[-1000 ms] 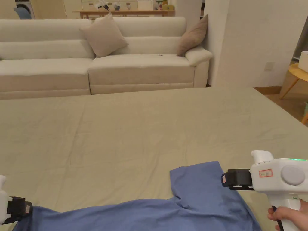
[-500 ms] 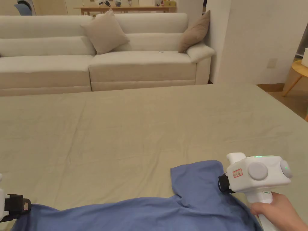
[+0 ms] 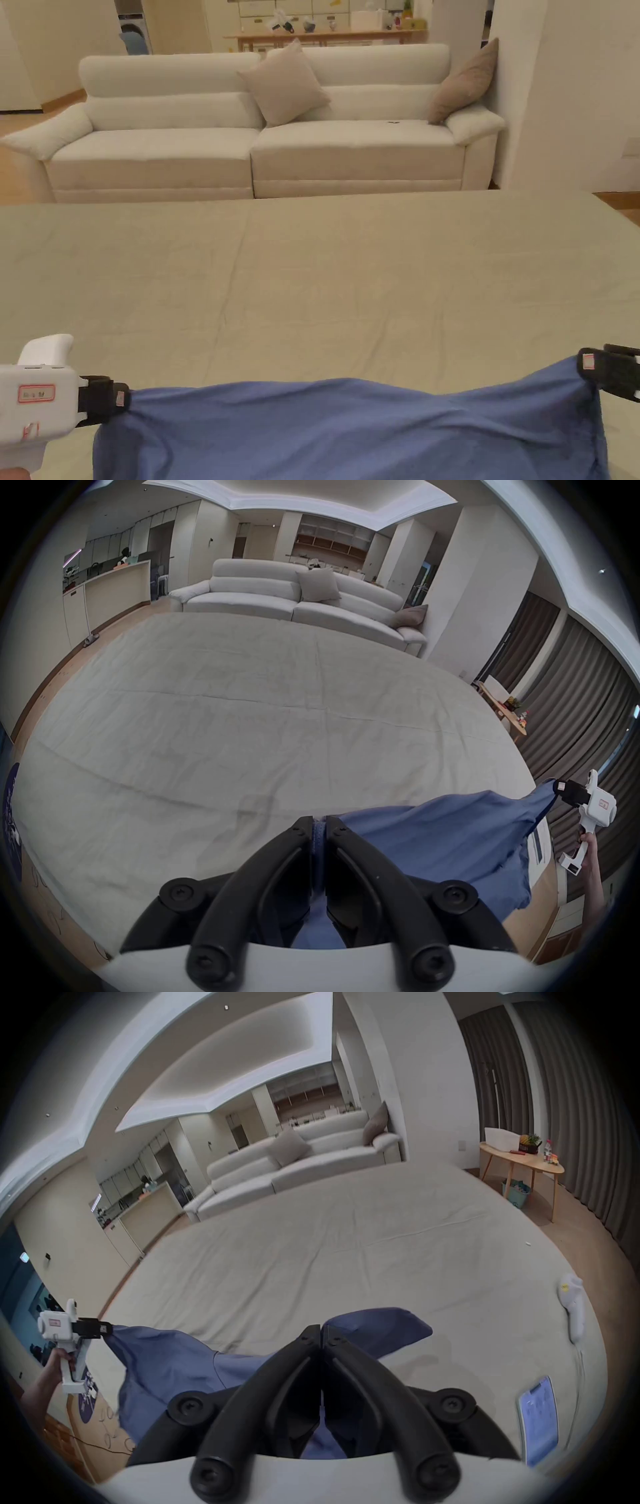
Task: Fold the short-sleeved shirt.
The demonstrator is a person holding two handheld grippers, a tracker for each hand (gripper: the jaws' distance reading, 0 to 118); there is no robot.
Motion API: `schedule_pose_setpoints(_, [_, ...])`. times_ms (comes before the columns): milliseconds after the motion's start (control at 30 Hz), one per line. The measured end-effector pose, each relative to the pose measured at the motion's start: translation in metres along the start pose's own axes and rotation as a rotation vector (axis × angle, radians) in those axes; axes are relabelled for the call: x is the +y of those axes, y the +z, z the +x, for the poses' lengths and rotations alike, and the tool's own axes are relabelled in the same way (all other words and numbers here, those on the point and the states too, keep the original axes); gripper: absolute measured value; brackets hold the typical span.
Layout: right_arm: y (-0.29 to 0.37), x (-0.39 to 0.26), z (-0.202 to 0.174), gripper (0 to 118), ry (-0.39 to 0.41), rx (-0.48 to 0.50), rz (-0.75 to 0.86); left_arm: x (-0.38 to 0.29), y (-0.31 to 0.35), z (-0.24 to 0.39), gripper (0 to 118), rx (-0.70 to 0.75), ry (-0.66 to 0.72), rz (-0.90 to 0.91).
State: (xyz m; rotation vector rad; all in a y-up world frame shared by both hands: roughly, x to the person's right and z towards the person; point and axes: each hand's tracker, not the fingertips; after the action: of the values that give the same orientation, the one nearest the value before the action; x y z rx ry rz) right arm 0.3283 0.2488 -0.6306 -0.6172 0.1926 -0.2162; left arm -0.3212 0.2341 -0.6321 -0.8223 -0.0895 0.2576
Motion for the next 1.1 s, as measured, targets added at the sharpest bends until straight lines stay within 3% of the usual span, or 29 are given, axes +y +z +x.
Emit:
schedule_pose_setpoints(200, [0.103, -0.057, 0.004, 0, -0.059, 0.031, -0.006, -0.061, 0.079, -0.011, 5, -0.019, -0.009, 0.003])
schedule_pose_setpoints(333, [0.136, -0.110, 0.014, 0, -0.157, 0.062, -0.106, -0.108, 0.106, -0.023, 5, -0.054, 0.041, -0.069])
schedule_pose_setpoints(400, [0.137, -0.141, 0.013, 0, -0.098, 0.011, -0.195, -0.136, 0.108, -0.029, 5, -0.057, 0.055, -0.135])
schedule_pose_setpoints(567, [0.097, -0.196, 0.021, 0, -0.059, -0.029, -0.410, -0.181, 0.073, -0.038, 5, 0.007, 0.053, -0.282])
schedule_pose_setpoints(733, [0.080, -0.214, 0.019, 0, -0.055, -0.051, -0.455, -0.200, 0.033, -0.051, 5, 0.086, 0.021, -0.368])
schedule_pose_setpoints(833, [0.079, -0.213, 0.028, 4, -0.036, -0.063, -0.436, -0.199, 0.036, -0.044, 6, 0.098, 0.003, -0.310])
schedule_pose_setpoints(867, [0.081, -0.208, 0.027, 23, -0.022, -0.093, -0.428, -0.197, 0.037, -0.044, 12, 0.100, -0.002, -0.307])
schedule_pose_setpoints(900, [0.085, -0.201, 0.025, 65, 0.006, -0.157, -0.416, -0.195, 0.044, -0.038, 32, 0.125, -0.019, -0.301])
schedule_pose_setpoints(933, [0.095, -0.189, 0.022, 94, 0.018, -0.199, -0.389, -0.188, 0.050, -0.037, 56, 0.128, -0.030, -0.311])
schedule_pose_setpoints(967, [0.109, -0.177, 0.018, 104, 0.027, -0.194, -0.321, -0.181, 0.058, -0.036, 84, 0.114, -0.036, -0.309])
schedule_pose_setpoints(1000, [0.125, -0.161, 0.015, 103, 0.021, -0.156, -0.211, -0.172, 0.070, -0.033, 108, 0.082, -0.043, -0.267])
schedule_pose_setpoints(1100, [0.168, -0.113, -0.002, 105, 0.027, -0.060, 0.050, -0.140, 0.122, -0.027, 110, -0.010, 0.016, 0.021])
